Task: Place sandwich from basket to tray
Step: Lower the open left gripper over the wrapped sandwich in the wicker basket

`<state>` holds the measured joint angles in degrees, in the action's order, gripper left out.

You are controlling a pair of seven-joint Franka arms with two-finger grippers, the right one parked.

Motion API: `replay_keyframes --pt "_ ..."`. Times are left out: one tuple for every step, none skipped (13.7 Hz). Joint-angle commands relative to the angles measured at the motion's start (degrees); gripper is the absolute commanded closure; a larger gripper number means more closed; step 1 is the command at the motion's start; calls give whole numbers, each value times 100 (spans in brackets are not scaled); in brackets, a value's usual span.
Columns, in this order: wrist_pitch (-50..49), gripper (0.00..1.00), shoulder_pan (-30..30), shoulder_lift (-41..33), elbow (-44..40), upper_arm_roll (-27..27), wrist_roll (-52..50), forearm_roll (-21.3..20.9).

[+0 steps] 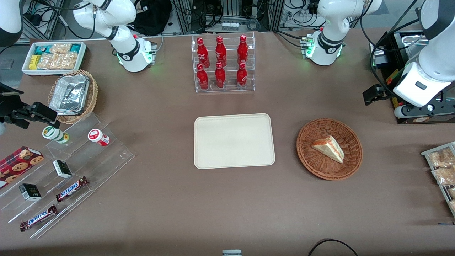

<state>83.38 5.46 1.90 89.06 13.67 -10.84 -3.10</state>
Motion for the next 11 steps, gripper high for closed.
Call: replay_keyframes --pt "-49 0 78 20 -108 39 117 64" --pt "-41 0 78 20 -108 39 117 64" --pt "-32 0 78 38 -90 30 126 73" --pt "-23 0 86 90 -73 30 126 73" --pt "47 0 86 213 -55 30 118 73" --pt "221 0 78 362 32 39 109 73" --pt "484 0 78 502 207 39 109 64" --pt "878 0 78 573 470 39 109 64" --pt "1335 0 78 592 820 39 56 64" --pt "1844 0 78 566 1216 39 30 64" --pt "2319 0 78 539 1576 39 -101 73"
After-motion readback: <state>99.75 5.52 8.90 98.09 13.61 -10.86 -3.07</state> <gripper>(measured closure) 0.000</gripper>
